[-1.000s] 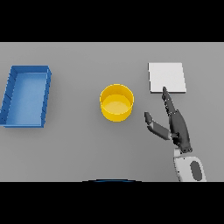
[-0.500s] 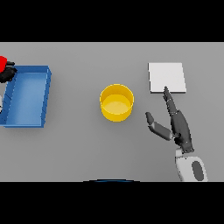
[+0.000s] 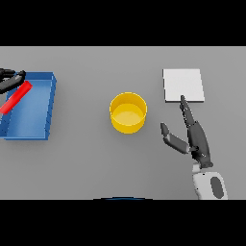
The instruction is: Pick up the red beaker and tilt it to pour out 1 green nut into yellow bowl. Pick up the yellow bowl and place it on the metallic measuring scale.
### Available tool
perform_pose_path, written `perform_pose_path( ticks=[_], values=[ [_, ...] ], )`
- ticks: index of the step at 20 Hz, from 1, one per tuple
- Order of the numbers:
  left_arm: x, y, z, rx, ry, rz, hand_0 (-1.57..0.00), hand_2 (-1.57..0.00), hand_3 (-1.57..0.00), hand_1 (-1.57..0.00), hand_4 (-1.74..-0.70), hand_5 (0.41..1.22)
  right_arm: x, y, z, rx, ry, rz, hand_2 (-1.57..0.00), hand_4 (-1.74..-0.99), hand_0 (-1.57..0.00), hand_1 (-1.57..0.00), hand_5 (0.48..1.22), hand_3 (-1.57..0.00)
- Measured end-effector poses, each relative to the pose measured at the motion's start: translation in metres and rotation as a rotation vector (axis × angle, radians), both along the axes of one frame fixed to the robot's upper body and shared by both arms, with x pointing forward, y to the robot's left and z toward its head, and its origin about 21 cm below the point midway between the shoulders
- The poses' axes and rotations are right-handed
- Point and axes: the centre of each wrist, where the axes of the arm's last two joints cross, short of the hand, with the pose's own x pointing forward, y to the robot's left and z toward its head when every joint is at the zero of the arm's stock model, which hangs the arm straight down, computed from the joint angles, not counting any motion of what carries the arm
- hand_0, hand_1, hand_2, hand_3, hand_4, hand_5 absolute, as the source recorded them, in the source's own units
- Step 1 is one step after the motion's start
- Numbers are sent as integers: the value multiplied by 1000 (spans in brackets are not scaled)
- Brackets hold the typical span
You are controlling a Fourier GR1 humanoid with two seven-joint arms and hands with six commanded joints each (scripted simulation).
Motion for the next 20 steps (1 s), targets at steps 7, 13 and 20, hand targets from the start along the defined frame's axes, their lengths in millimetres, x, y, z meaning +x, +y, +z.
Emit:
perform_pose_path(
  ticks=[7,13,20],
  values=[
    [5,-4,-8,87,-30,-19,-64,-55,-57,-58,-778,633,-3,6,-2,-46,30,-24,1,-1131,1,1,631,1],
    [1,-12,-5,-4,-130,-52,-16,-14,-14,-15,-799,666,20,7,25,-346,-22,153,1,-1122,1,1,649,1],
    [1,-17,-10,-27,-101,-45,-3,-2,-2,-2,-812,688,57,24,53,-868,-125,403,1,-1157,1,1,635,1]
  ],
)
